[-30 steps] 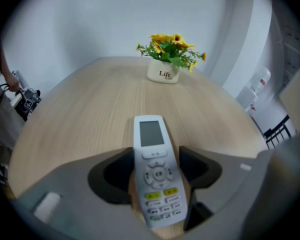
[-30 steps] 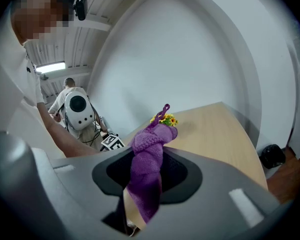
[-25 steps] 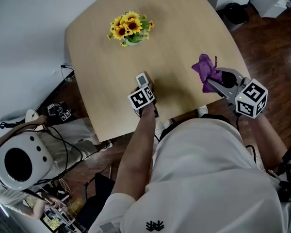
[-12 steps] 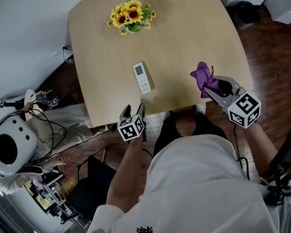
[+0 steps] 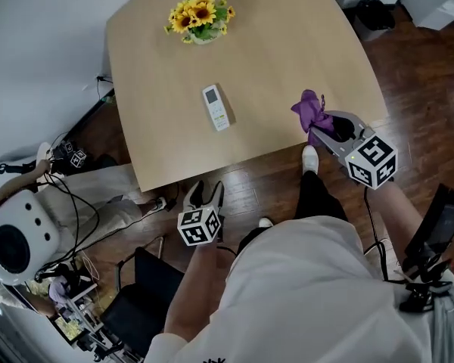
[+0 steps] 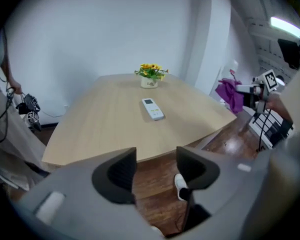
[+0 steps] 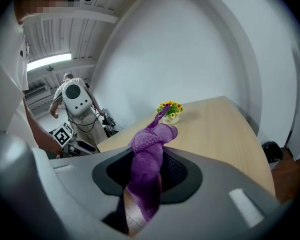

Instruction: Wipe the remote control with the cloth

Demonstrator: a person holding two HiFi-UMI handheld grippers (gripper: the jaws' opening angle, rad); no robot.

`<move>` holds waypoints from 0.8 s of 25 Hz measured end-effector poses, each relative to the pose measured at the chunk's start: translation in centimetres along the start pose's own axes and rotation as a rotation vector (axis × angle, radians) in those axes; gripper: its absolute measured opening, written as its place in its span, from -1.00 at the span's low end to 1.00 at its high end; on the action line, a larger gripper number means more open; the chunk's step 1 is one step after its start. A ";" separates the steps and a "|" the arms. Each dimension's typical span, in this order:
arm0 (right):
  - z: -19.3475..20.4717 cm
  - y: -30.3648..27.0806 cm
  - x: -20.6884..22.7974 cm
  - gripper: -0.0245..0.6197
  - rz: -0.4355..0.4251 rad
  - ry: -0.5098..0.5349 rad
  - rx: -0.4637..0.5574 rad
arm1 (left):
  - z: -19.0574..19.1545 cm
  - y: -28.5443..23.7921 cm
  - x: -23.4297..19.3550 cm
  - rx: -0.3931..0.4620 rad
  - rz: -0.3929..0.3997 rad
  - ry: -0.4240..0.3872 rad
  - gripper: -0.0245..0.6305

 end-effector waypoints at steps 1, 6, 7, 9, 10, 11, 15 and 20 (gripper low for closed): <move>0.4 0.7 -0.9 -0.53 0.020 0.007 0.008 | 0.3 0.5 -0.2 0.023 0.018 -0.035 -0.10; 4.1 5.1 -8.5 -0.53 0.148 0.050 0.048 | 4.3 4.7 -1.5 0.180 0.183 -0.123 -0.10; 5.0 6.1 -10.6 -0.53 0.174 0.054 0.055 | 5.2 6.4 -1.5 0.226 0.237 -0.130 -0.10; 6.7 8.4 -15.5 -0.53 0.232 0.041 0.071 | 6.8 10.2 -1.3 0.308 0.343 -0.163 -0.10; 7.7 9.7 -18.0 -0.53 0.262 0.021 0.081 | 7.7 12.1 -1.2 0.336 0.392 -0.174 -0.10; 8.7 10.9 -20.5 -0.53 0.287 -0.007 0.089 | 8.5 14.0 -1.0 0.355 0.436 -0.177 -0.10; 11.5 14.8 -29.7 -0.53 0.275 -0.043 0.072 | 12.1 20.7 0.1 0.400 0.541 -0.194 -0.11; 11.8 16.9 -35.6 -0.53 0.232 0.046 0.079 | 16.4 24.7 0.6 0.447 0.577 -0.208 -0.12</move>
Point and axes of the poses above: the fingertips, and each gripper's own axes: y backward along the fingers, x to its right, z out of its underside, the point moved 10 cm from there along y, backward along the fingers, and after that the axes turned 7 degrees about z, right-handed, at the moved point
